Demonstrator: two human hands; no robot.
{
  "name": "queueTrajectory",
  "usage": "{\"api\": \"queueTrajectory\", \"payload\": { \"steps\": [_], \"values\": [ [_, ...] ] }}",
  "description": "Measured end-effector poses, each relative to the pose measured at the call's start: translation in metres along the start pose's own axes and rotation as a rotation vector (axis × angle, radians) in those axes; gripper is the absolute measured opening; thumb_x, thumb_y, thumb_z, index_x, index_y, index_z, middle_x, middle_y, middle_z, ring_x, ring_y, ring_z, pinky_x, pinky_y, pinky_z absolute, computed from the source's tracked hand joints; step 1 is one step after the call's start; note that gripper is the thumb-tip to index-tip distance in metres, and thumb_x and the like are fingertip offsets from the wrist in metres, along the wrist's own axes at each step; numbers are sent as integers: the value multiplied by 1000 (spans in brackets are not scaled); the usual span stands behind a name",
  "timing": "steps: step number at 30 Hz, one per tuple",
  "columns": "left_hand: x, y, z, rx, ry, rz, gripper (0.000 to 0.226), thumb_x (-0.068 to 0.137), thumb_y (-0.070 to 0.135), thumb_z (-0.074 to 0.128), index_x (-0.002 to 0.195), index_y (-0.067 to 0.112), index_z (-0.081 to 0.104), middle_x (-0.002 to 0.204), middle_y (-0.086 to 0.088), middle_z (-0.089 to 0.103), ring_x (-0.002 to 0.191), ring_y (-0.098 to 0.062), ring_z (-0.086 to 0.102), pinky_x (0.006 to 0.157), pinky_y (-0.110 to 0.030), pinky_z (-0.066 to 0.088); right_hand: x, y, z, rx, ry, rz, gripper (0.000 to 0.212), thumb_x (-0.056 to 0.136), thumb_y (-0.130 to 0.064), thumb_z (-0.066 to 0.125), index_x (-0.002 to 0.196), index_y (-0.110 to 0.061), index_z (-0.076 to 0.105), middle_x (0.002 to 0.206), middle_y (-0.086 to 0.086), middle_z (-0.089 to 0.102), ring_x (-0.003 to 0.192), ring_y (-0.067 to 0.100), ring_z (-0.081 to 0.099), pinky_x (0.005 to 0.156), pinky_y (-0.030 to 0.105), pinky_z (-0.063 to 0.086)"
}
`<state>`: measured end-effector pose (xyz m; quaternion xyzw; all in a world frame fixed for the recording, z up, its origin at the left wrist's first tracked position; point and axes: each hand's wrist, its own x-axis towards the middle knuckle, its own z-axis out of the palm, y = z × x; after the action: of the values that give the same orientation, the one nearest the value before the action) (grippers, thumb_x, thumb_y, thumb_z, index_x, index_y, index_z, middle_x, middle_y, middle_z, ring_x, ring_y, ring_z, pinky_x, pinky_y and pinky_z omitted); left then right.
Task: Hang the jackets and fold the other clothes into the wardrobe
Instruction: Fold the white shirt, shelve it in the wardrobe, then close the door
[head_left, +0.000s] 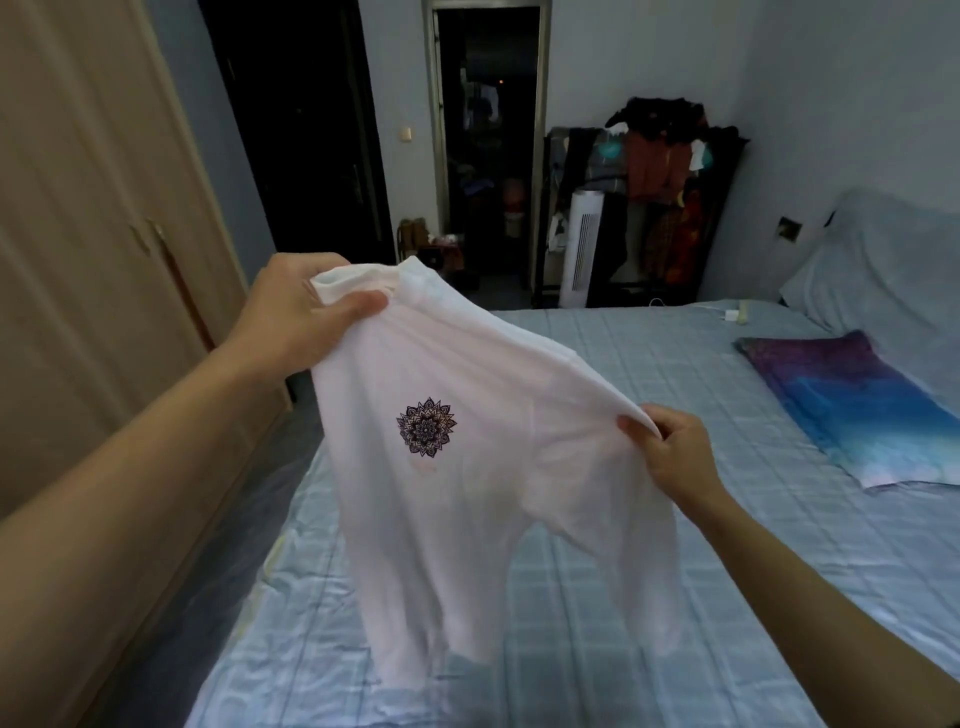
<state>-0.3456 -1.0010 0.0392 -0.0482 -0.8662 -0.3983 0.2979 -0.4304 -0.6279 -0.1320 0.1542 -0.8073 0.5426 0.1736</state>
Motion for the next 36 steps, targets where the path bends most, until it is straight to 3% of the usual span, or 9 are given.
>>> {"api": "queueTrajectory", "payload": {
  "steps": [3, 7, 11, 16, 22, 26, 30, 33, 36],
  "values": [
    [0, -1, 20, -53, 14, -25, 9, 85, 25, 78, 82, 19, 72, 74, 3, 68, 63, -6, 57, 59, -26, 45, 15, 7, -21, -107, -41, -55, 25, 89, 3, 64, 72, -15, 67, 63, -4, 57, 60, 0, 51, 58, 16, 38],
    [-7, -5, 49, -158, 17, -40, 13, 85, 20, 78, 76, 22, 69, 64, 14, 64, 56, 3, 54, 51, -13, 41, 23, 24, -42, -145, 22, -60, 18, 92, -4, 64, 74, -7, 67, 66, 7, 61, 61, 7, 53, 58, 11, 36],
    [-10, -14, 67, -217, -40, -42, 17, 86, 16, 77, 72, 24, 68, 61, 17, 65, 53, 6, 55, 48, -10, 40, 21, 46, -53, -180, 37, -74, 19, 91, -6, 67, 76, -16, 65, 66, -2, 60, 66, 5, 53, 62, 8, 36],
    [14, -32, 87, -261, -68, -96, 6, 84, 17, 78, 81, 17, 73, 69, 8, 70, 59, -3, 60, 52, -16, 45, 38, 70, -48, -138, 14, -30, 10, 89, -7, 70, 80, -10, 72, 73, 9, 68, 67, 10, 58, 64, 17, 42],
    [63, -90, 120, -243, -104, -180, 12, 82, 24, 81, 81, 15, 73, 71, 0, 72, 61, -10, 63, 53, -22, 49, 81, 108, -18, -224, -88, 26, 26, 91, -4, 67, 76, -25, 69, 66, -14, 67, 67, -8, 59, 61, 8, 40],
    [116, -150, 158, -115, -114, -240, 18, 82, 29, 80, 74, 16, 71, 72, -7, 70, 66, -17, 62, 62, -31, 47, 143, 142, 22, -316, -106, 80, 31, 91, -3, 64, 73, -28, 66, 64, -14, 64, 66, 1, 61, 60, 8, 38],
    [185, -202, 193, 71, -88, -287, 21, 82, 31, 78, 68, 22, 65, 70, 3, 65, 69, -18, 61, 56, -27, 40, 217, 170, 75, -326, 16, 190, 19, 91, -2, 60, 81, -12, 73, 74, 2, 68, 75, 22, 62, 64, 27, 35],
    [225, -225, 206, -4, 9, -319, 16, 83, 29, 77, 82, 15, 70, 84, -5, 72, 74, -18, 64, 61, -30, 49, 263, 178, 98, -255, 138, 209, 19, 92, -4, 58, 85, -13, 73, 74, 0, 65, 75, 20, 60, 61, 24, 35],
    [257, -227, 204, -61, 98, -252, 14, 83, 32, 77, 85, 20, 70, 81, 5, 70, 73, -14, 65, 66, -31, 52, 313, 171, 96, -192, 196, 127, 16, 92, -9, 59, 86, -14, 73, 76, 1, 64, 73, 16, 56, 62, 25, 37]
  ]
}}
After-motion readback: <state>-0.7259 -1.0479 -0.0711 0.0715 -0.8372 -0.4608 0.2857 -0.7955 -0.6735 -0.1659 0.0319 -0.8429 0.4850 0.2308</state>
